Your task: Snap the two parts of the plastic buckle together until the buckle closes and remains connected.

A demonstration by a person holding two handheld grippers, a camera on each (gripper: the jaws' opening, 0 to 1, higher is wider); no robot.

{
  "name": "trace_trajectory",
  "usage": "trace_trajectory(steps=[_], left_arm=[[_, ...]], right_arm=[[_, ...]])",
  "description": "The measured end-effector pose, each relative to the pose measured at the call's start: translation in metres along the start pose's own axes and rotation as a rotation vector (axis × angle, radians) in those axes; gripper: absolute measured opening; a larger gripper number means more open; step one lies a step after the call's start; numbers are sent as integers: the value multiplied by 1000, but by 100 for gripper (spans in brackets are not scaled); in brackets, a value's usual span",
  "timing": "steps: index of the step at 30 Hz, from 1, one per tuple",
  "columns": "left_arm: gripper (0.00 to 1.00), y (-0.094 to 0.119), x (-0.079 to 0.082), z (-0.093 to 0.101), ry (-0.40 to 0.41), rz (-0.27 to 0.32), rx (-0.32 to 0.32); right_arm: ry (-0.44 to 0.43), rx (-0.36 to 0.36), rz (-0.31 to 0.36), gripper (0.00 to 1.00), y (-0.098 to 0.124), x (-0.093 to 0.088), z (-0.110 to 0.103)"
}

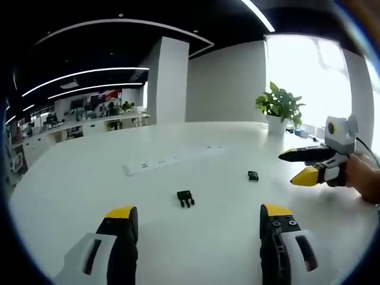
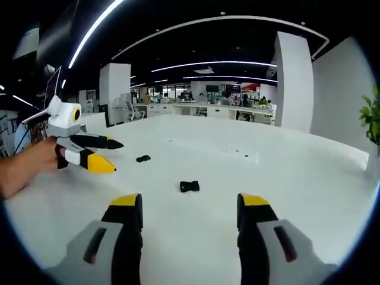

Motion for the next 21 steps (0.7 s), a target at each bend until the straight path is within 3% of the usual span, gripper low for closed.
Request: trace_trajectory(steps=[7, 21], left_arm=[[85, -4, -2, -1, 5, -8, -8], [84, -8, 0, -3, 18, -11, -11]], right_arm=[[8, 5, -4, 61, -1, 2, -1], [6, 0, -18, 71, -7, 2, -3]])
Point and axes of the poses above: the point that each gripper's makers call its tool centre point, and the gripper's own axes: y roughly backward along the fingers, z roughly to its right, x roughly out of its top, the point moved 5 cm from there along y, roughly backward along the fingers, and after that the axes turned 1 degree about -x, right-handed, at the moved point
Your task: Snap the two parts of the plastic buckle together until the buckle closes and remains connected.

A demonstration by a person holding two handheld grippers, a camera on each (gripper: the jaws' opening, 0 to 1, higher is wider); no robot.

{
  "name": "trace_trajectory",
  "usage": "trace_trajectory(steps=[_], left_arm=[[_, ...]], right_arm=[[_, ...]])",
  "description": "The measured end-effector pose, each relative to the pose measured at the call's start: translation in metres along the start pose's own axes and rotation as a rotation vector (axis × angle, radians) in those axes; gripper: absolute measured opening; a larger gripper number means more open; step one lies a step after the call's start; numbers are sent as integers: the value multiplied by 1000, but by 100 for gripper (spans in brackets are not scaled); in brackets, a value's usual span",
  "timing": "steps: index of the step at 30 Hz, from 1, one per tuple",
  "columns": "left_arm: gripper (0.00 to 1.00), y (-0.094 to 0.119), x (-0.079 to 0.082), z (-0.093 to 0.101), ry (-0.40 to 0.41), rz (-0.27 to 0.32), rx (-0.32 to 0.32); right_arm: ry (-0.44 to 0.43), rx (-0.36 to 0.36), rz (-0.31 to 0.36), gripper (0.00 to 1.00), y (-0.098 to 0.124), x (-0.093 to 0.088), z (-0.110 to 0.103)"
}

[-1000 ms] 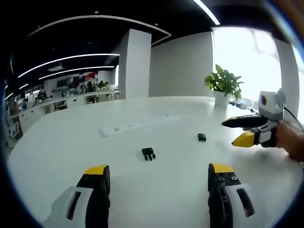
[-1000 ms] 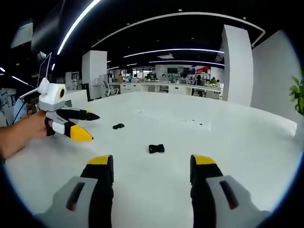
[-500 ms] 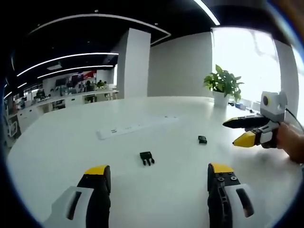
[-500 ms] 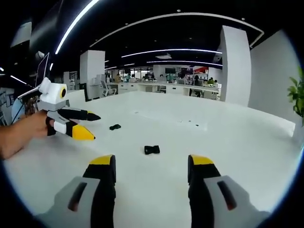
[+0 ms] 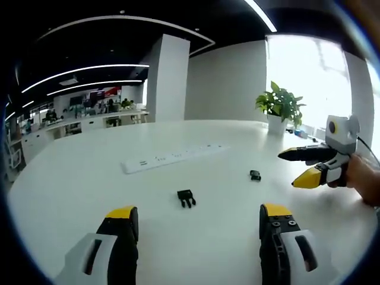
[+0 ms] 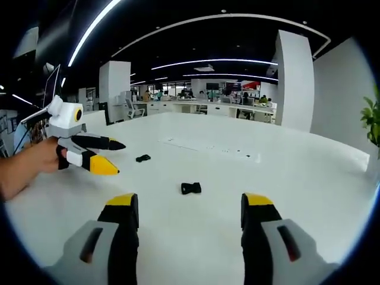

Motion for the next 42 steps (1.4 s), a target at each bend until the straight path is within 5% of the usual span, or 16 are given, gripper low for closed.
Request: trace_trajectory(steps=[13, 25, 30, 42], left_arm=[[81, -17, 9, 5, 0, -1, -21], [75, -13, 18, -10, 36, 25, -1], [68, -11, 15, -13, 31, 23, 0], [60, -20, 8, -2, 22, -35, -50]], right_arm=[[-70, -10, 54, 69, 14, 8, 13], [-85, 13, 30, 67, -11, 14, -3], [-69, 3, 5, 56, -18, 12, -7], [-42, 8, 20, 55, -15, 12, -10]])
Point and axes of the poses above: the point that each gripper's makers call its tool centre point, and the gripper's own axes: y roughly backward along the fingers, z roughly to its right, x roughly out of its top, the point moved 5 cm from there along y, roughly backward along the fingers, and after that the axes turned 1 degree about -x, right-handed, at the moved point
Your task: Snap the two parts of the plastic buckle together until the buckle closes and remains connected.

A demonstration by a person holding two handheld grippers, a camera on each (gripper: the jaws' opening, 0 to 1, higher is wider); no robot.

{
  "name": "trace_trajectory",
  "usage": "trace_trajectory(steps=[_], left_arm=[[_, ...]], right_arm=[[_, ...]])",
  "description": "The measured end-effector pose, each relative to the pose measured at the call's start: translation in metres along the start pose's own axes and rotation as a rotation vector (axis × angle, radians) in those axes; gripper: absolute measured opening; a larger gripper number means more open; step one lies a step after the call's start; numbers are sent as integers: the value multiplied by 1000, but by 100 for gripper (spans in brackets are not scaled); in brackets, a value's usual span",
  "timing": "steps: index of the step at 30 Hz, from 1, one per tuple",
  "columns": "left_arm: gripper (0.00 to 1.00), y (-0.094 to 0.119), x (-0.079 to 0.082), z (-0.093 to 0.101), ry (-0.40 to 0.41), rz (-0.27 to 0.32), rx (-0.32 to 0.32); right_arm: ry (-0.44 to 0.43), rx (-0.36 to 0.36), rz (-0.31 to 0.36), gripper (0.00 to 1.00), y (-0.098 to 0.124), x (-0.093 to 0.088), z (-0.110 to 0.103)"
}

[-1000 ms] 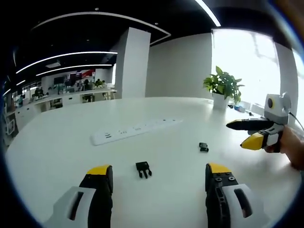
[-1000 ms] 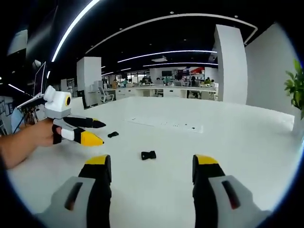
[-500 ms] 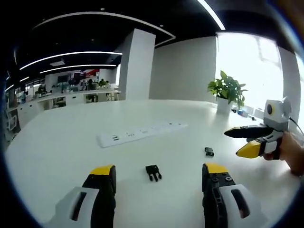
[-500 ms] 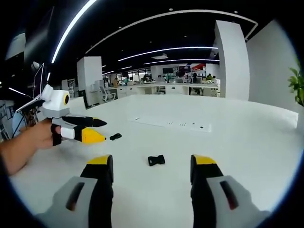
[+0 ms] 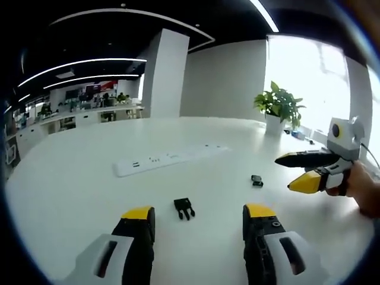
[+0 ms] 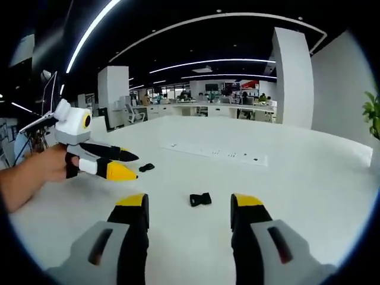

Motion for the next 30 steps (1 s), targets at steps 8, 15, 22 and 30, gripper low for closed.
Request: trace_trajectory(steps=[8, 15, 22, 30], left_arm=[[57, -3, -2, 3, 60, -15, -24], [56, -3, -1, 7, 48, -22, -40], [57, -6, 8, -10, 51, -9, 12], [49, -9, 2, -12, 31, -31, 19]], right_arm=[[3, 6, 0, 55, 2, -2, 1], [5, 12, 12, 54, 4, 1, 0], [-14, 7, 2, 52, 1, -2, -1], [-7, 16, -2, 52, -1, -3, -2]])
Point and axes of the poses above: the point that each gripper's makers call its tool centre point, and the gripper's own axes: y roughly backward along the fingers, z roughly to its right, x roughly out of its top, the point moved 5 cm from there along y, roughly backward along the fingers, and after that the axes turned 1 degree about -x, right-handed, at the moved point
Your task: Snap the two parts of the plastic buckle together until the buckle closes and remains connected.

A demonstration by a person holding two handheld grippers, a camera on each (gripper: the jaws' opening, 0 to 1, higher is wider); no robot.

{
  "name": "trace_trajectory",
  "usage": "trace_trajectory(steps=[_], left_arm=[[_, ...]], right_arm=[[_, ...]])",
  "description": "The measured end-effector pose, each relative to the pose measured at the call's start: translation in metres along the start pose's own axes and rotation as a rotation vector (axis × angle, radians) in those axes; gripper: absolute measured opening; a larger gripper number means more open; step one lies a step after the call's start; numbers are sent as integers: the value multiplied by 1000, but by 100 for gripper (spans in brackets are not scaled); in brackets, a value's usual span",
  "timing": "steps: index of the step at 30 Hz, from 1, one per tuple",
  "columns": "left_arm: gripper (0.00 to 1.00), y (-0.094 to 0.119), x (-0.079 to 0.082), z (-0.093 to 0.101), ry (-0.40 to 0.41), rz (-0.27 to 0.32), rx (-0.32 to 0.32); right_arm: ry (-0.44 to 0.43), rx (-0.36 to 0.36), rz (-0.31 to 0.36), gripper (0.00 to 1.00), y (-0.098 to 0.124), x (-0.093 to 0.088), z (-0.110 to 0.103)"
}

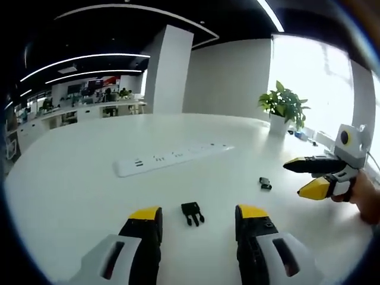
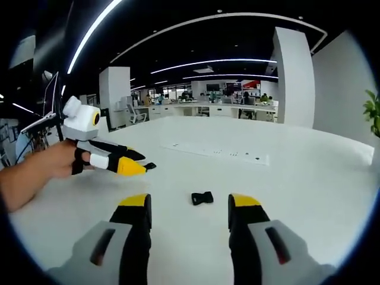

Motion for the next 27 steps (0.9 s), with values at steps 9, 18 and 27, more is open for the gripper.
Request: trace_trajectory(steps=[9, 18, 27], left_arm=[[43, 2, -2, 4, 21, -13, -22], [41, 2, -3, 9, 28, -28, -49], [40, 2, -4, 17, 32, -34, -78]], right_arm=[[3, 7, 4, 52, 1, 1, -2], [5, 3, 9, 51, 1, 2, -1], [7, 5, 10, 51, 2, 1, -2]])
Point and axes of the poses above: the point that each gripper's makers call its tool centre point, and the gripper's own axes: y roughly backward along the fingers, z roughly to its right, x roughly out of its top, the point moved 5 cm from there along y, roughly backward along the fingers, and after that the axes turned 1 degree about -x, right-handed, at the moved point
